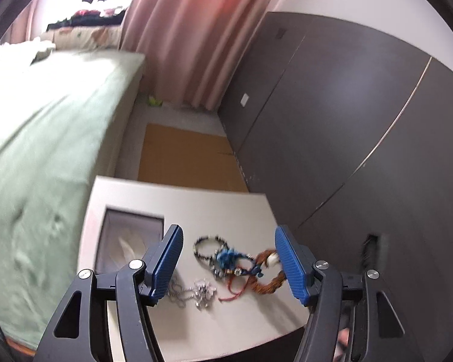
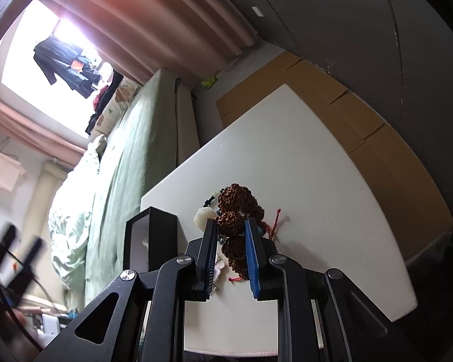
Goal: Organize jewelry
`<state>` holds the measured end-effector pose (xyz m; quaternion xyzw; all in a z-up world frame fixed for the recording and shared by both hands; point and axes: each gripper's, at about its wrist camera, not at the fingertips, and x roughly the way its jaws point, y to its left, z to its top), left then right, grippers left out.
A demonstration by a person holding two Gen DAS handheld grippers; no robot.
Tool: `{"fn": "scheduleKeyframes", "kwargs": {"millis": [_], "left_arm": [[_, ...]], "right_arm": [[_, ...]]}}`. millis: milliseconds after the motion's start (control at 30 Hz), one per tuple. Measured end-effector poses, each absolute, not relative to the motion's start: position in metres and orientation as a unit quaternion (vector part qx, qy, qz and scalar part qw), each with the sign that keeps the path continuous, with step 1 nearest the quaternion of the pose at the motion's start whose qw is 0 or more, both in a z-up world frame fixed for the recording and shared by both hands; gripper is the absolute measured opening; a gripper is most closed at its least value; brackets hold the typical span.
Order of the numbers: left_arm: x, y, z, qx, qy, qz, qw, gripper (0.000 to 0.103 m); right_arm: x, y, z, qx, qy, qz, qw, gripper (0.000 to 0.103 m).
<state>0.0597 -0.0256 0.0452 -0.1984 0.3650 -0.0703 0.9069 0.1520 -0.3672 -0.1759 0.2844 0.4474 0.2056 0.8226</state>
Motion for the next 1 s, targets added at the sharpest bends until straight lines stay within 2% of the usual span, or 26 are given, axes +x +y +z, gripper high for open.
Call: {"fn": "scheduleKeyframes", "kwargs": {"millis": [267, 533, 767, 867, 900, 1000], "left_arm": [[0.071, -0.042, -0.030, -0.193, 0.423, -0.063, 0.883, 0.064], [0.084, -0.068, -0.088, -0.175, 0.478, -0.053, 0.859, 0.044], [0.099, -0.078, -0.113, -0.160, 0.498, -0.038, 0.852, 0.040], [0.106, -0.082, -0.125, -0.153, 0.506, -0.032, 0.848, 0.028], [0.107, -0.082, -0.130, -0.152, 0.511, -0.031, 0.846, 0.015], [0.106, -0.075, -0.132, -0.169, 0.510, -0.033, 0.843, 0.014]], "right_arm": [[0.148, -0.379, -0.173, 0.293, 0.440, 0.200, 0.825, 0.019], [0.139, -0.388, -0.167, 0.304, 0.426, 0.208, 0.826, 0.019], [0.139, -0.393, -0.163, 0.309, 0.420, 0.210, 0.827, 0.019], [0.141, -0.392, -0.163, 0.310, 0.422, 0.210, 0.826, 0.019], [0.140, -0.393, -0.164, 0.310, 0.422, 0.211, 0.826, 0.019], [0.140, -0.391, -0.163, 0.306, 0.422, 0.214, 0.826, 0.020]]}}
